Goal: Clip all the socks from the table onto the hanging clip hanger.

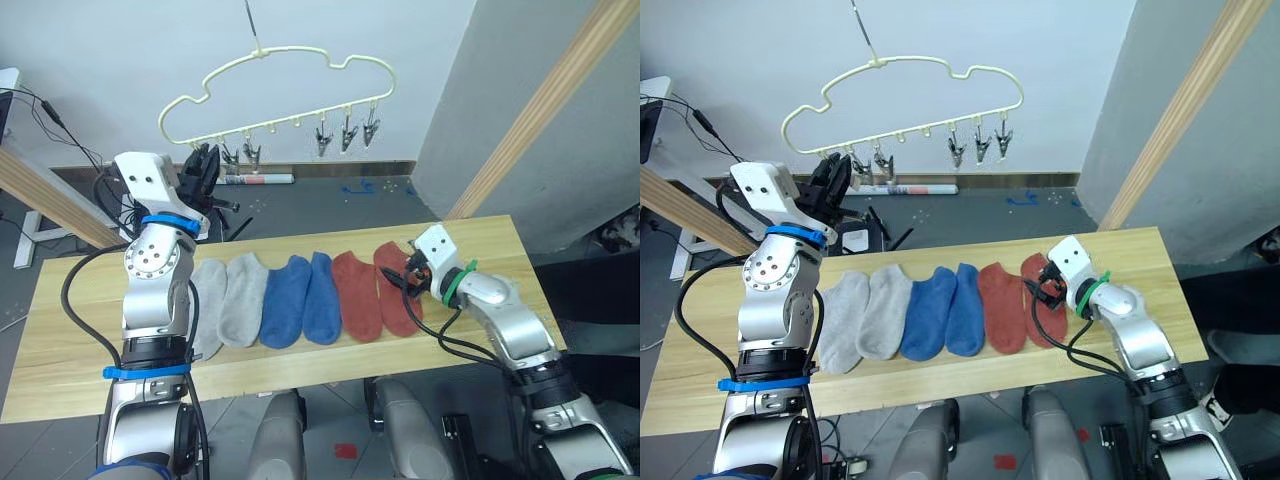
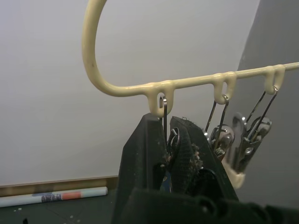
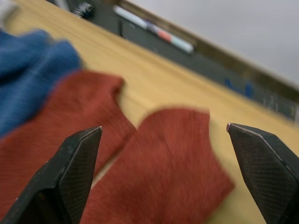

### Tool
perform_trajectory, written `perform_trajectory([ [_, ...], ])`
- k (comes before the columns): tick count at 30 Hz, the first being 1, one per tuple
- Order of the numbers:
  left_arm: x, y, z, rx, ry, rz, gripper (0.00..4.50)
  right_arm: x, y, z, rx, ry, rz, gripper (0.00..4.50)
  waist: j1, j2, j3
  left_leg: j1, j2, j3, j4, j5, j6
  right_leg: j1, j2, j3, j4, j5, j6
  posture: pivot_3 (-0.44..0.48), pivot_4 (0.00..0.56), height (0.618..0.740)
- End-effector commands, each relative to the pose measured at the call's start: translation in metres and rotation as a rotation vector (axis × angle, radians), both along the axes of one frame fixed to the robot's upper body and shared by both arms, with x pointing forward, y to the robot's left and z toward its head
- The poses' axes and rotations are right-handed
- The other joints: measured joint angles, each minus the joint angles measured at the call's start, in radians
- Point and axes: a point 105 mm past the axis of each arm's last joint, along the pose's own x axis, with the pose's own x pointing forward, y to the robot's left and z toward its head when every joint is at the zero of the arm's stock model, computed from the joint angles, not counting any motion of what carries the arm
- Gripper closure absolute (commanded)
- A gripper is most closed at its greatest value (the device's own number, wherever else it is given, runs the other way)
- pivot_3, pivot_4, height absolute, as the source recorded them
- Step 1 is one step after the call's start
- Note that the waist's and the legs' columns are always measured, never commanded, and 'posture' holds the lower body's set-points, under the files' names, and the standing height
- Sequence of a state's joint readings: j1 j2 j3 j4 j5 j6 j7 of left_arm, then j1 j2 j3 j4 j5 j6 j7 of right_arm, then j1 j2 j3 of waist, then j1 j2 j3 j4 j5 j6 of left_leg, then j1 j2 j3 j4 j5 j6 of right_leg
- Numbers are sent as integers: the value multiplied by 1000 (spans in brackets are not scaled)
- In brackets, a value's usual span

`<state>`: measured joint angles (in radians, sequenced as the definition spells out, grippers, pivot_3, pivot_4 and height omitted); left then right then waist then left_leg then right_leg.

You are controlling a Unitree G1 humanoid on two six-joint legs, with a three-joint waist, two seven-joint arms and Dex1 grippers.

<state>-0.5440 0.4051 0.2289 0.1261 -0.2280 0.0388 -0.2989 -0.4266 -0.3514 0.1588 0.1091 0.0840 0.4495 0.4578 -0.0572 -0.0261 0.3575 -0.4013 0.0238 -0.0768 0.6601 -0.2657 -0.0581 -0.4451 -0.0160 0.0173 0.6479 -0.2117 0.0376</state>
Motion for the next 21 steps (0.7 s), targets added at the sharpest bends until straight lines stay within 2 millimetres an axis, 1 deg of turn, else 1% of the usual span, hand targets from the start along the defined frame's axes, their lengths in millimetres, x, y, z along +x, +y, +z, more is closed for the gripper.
perform_trajectory([
  [1,-6,1,10,34,-32,-3,4341,17,-12,0,40,0,-130,0,0,0,0,0,0,0,0,0,0,0,0,0,0,0,0,-67,381,740],
  [3,-6,1,10,47,-27,-1,4341,23,-14,-8,72,38,-184,0,1,0,1,0,0,0,0,0,0,0,0,0,0,0,0,-61,381,740],
  [5,-6,1,9,55,-22,1,4341,27,-17,-15,67,62,-213,0,1,0,1,0,0,0,0,0,0,0,0,0,0,1,-1,-61,381,740],
  [8,-7,2,7,61,-14,0,4341,27,-19,-26,51,104,-222,578,3,0,1,0,0,0,-1,0,0,0,0,0,0,1,-2,-61,381,740],
  [11,-7,2,5,65,-5,-2,4341,25,-17,-30,25,116,-205,1623,3,0,1,0,0,0,-2,-1,-1,0,0,0,0,3,-4,-61,381,740],
  [14,-7,3,3,64,9,-4,4341,23,-9,-28,-1,90,-166,2713,2,0,1,0,0,0,-1,-1,-1,0,0,0,0,1,-2,-48,379,740],
  [16,-7,2,2,49,23,-15,4341,22,-5,-23,-24,53,-128,3429,2,0,1,0,0,0,-1,-1,-1,0,0,0,0,1,-1,-48,379,740],
  [18,-7,0,1,30,39,-44,4341,21,2,-10,-37,5,-73,4198,2,1,1,0,0,0,-1,-1,-1,0,0,0,0,0,0,-47,378,740],
  [19,-8,-2,2,16,52,-69,4341,21,8,0,-47,-29,-32,4478,2,1,1,0,0,0,-1,-1,-1,0,0,1,0,0,0,-48,378,740],
  [20,-9,-4,3,0,64,-99,4341,19,14,10,-54,-60,14,4500,1,1,1,0,0,0,0,-1,-1,0,0,1,0,0,0,-48,378,740],
  [21,-10,-6,4,-10,73,-119,4341,17,18,17,-60,-79,43,4500,1,1,1,0,0,0,0,-1,-1,0,0,1,0,0,0,-48,378,740],
])
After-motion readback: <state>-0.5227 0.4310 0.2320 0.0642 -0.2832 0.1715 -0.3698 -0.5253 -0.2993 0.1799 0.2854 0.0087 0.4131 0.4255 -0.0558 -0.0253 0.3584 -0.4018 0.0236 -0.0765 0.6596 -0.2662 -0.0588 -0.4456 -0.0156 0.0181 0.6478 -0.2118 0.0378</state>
